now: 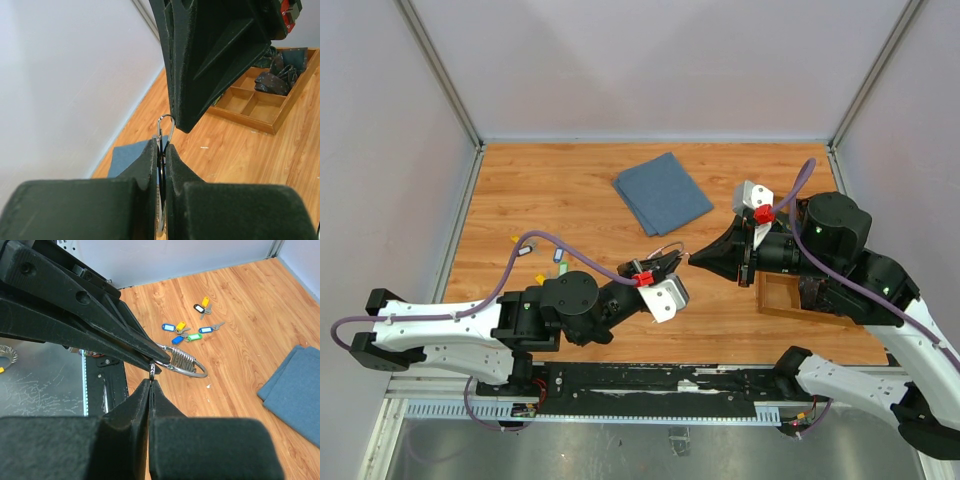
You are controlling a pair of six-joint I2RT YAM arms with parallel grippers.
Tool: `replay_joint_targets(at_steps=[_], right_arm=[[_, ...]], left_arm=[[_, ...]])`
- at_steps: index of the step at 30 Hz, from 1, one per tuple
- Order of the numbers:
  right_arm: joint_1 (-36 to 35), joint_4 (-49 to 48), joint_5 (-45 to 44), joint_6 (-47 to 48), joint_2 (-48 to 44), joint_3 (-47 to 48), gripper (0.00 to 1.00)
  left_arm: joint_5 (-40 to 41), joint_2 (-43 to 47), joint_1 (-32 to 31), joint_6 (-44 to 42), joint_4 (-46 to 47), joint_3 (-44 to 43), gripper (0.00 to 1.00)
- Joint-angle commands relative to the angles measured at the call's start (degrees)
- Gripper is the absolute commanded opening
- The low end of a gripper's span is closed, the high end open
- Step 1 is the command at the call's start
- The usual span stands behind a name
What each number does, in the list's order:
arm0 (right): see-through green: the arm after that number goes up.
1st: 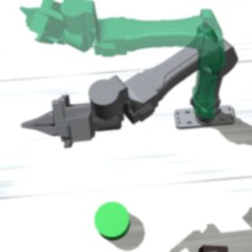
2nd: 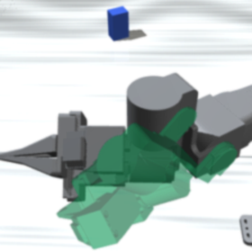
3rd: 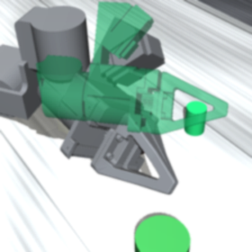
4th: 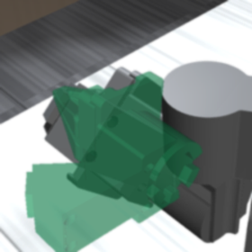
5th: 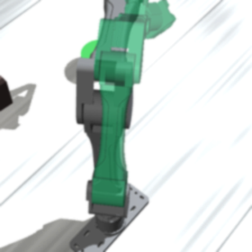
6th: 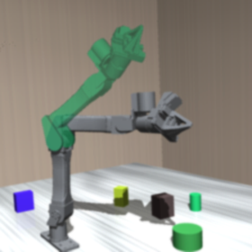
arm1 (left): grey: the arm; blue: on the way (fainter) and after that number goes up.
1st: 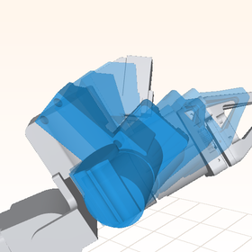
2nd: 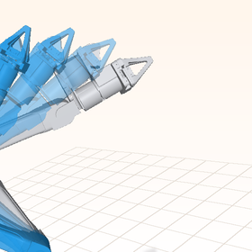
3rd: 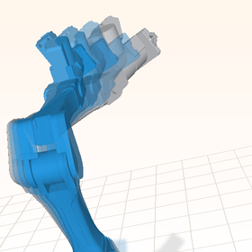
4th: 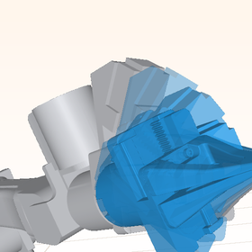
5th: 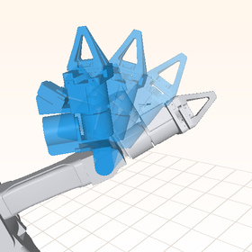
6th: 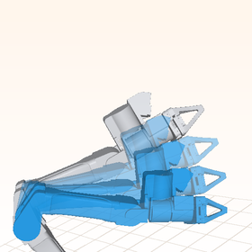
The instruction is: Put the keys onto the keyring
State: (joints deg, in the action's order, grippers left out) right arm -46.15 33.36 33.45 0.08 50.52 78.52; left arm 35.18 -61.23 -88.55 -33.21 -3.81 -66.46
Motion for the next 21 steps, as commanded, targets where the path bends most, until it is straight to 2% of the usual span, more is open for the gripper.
replay_joint_targets(at_steps=[1, 21], right_arm=[[-0.6, -1.5, 2.6, 0.3, -0.3, 1.3, 0.01], [-0.7, -3.2, 3.4, -0.5, -0.4, 1.1, 0.01]], left_arm=[[0.0, -0.4, 0.4, -0.1, 1.0, -2.2, 0.01], [-1.0, -1.9, 0.3, 0.5, -0.9, -2.1, 0.0]])
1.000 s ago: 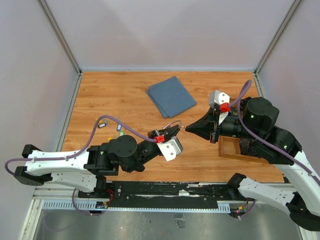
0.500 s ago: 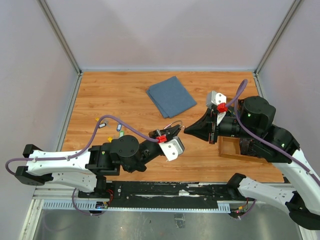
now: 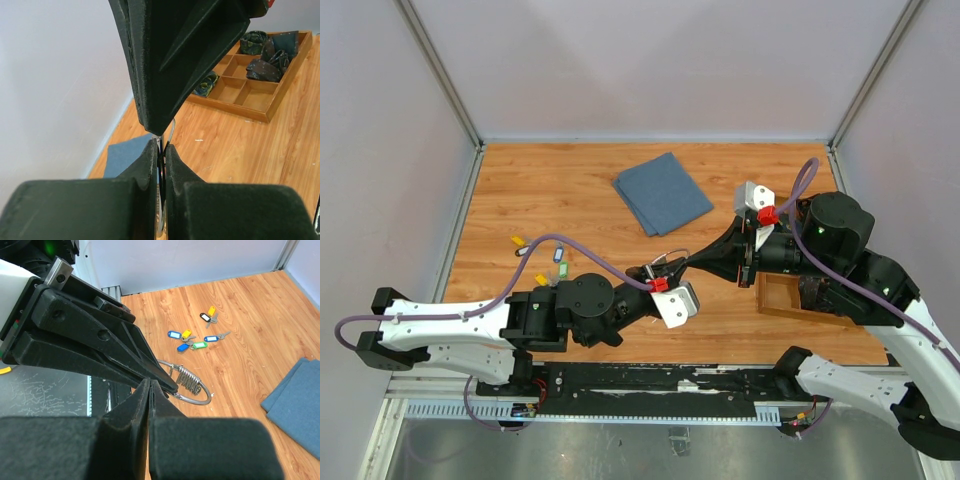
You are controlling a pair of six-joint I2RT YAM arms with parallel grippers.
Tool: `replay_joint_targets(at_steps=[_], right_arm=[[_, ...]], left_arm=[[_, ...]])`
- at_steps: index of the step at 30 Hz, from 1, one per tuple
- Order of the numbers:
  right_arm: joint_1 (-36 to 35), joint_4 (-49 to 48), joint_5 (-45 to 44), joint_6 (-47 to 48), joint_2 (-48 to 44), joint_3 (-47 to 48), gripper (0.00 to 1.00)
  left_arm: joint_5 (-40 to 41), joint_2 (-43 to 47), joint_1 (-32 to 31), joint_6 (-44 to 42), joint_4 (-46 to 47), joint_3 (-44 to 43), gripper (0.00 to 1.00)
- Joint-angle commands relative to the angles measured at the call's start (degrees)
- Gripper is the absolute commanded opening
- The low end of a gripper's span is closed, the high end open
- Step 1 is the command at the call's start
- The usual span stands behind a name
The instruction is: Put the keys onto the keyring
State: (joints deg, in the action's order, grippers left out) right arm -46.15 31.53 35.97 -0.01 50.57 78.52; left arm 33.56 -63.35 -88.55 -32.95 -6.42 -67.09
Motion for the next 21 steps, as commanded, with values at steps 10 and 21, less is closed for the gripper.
replay_joint_targets(at_steps=[10, 21], right_arm=[[-0.7, 2.3, -0.7, 5.0, -1.7, 1.2, 0.17], [-0.6, -8.3, -2.7, 21.4, -10.5, -9.7, 0.41]], left_arm=[[1.7, 2.0, 0.3, 0.7, 3.2, -0.7, 0.0], [-1.3, 2.1, 0.4, 2.5, 0.3, -1.8, 0.01]])
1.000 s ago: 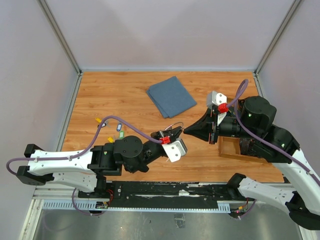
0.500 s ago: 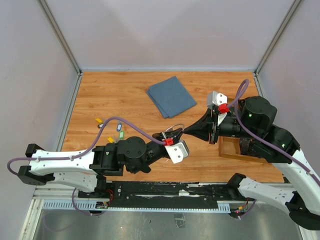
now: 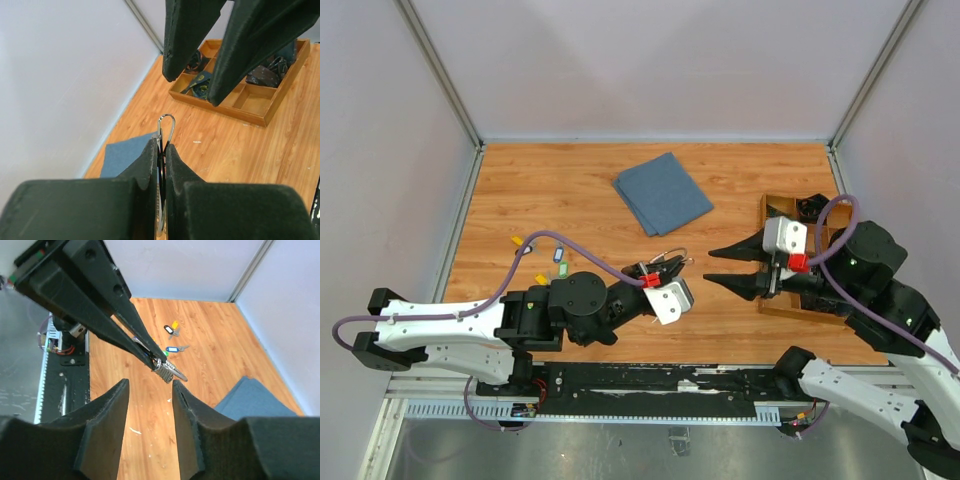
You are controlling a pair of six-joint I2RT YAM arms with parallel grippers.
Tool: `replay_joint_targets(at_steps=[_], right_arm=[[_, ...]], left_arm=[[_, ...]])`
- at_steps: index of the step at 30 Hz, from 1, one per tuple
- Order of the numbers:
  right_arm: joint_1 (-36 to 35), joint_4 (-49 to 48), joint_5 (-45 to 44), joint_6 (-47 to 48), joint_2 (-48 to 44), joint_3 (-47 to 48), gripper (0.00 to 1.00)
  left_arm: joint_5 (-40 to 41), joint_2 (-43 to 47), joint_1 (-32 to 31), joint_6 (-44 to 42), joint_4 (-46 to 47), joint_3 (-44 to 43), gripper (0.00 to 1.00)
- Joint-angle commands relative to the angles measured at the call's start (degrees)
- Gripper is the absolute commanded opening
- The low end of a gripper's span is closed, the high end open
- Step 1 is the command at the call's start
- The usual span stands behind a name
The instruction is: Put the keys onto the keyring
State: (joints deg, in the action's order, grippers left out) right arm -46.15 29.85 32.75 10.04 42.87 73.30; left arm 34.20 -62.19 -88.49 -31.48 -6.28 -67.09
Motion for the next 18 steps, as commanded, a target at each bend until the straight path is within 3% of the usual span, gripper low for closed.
replay_joint_targets(at_steps=[1, 8, 18], right_arm=[[-0.6, -7.8, 1.6, 14.2, -3.6, -6.0, 0.44], [-0.7, -6.0, 2.7, 27.8, -4.5, -7.2, 0.45], [-0.7, -5.6, 6.6, 32.5, -3.5, -7.3, 0.39]], left_arm=[[-2.1, 0.9, 0.3, 1.1, -0.3, -2.1, 0.01], [-3.0, 0.2, 0.3, 1.6, -2.2, -3.1, 0.01], [-3.1, -1.6, 0.3, 1.2, -3.2, -4.0, 0.01]])
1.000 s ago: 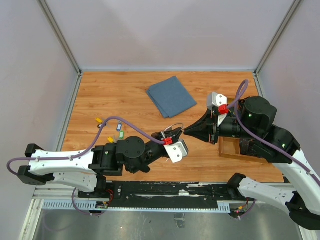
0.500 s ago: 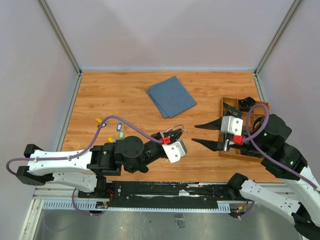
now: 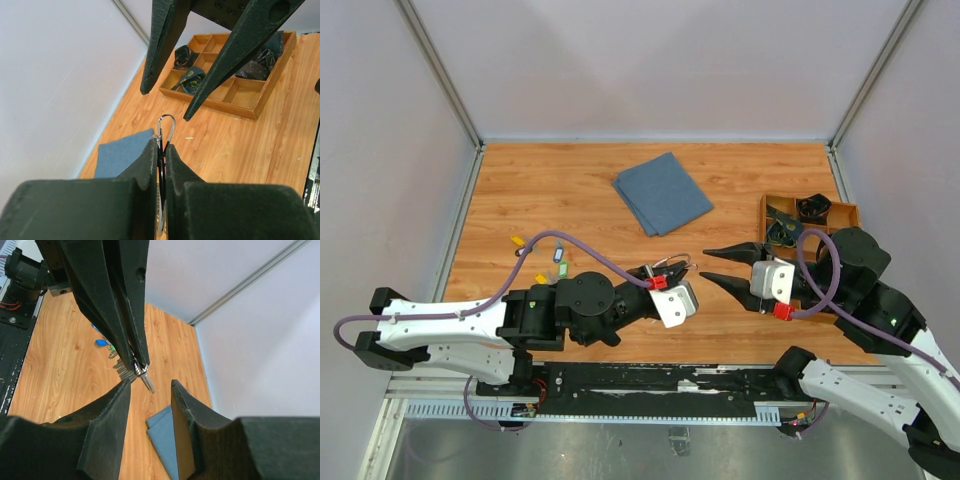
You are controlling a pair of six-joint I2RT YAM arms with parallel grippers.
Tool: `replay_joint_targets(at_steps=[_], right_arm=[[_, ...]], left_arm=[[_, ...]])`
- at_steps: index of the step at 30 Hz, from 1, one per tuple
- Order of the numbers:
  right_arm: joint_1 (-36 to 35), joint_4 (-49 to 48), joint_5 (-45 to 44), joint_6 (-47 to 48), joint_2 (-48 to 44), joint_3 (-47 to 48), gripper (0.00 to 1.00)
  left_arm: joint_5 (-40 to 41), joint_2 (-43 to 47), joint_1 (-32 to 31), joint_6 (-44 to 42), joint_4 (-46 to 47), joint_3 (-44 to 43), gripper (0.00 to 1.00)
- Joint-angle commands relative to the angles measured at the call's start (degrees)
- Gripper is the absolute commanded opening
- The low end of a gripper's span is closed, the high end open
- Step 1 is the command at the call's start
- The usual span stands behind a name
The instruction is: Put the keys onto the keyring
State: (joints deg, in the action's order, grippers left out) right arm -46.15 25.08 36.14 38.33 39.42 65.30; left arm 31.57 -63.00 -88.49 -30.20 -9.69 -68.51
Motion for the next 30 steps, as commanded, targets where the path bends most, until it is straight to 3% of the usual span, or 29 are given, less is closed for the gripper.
replay_joint_targets(at_steps=[1, 6, 10, 15, 23, 30], right_arm=[[-0.7, -0.7, 3.7, 4.5, 0.1, 0.8, 0.39], [-0.7, -0.3, 5.3, 3.8, 0.9, 1.3, 0.4], [-0.7, -2.2, 4.1, -2.5, 0.5, 1.0, 0.4], [-0.7, -3.5, -1.4, -16.6, 1.5, 3.1, 0.38], [-0.6, 0.8, -18.5, -43.9, 5.5, 9.1, 0.39], [-0.6, 4.9, -17.5, -55.1, 9.1, 13.9, 0.37]], left_arm=[[-0.5, -0.9, 0.3, -0.2, 0.2, -2.6, 0.01], [0.8, -1.1, 0.3, -0.4, 0.7, -2.6, 0.0], [1.9, -0.5, 0.3, -0.5, 1.7, -2.0, 0.01], [5.5, 0.1, 0.3, -2.0, 3.8, -0.9, 0.0], [9.6, 0.9, 0.3, -5.4, 6.9, 0.8, 0.01], [10.0, 1.0, 0.3, -5.6, 7.3, 1.1, 0.0]])
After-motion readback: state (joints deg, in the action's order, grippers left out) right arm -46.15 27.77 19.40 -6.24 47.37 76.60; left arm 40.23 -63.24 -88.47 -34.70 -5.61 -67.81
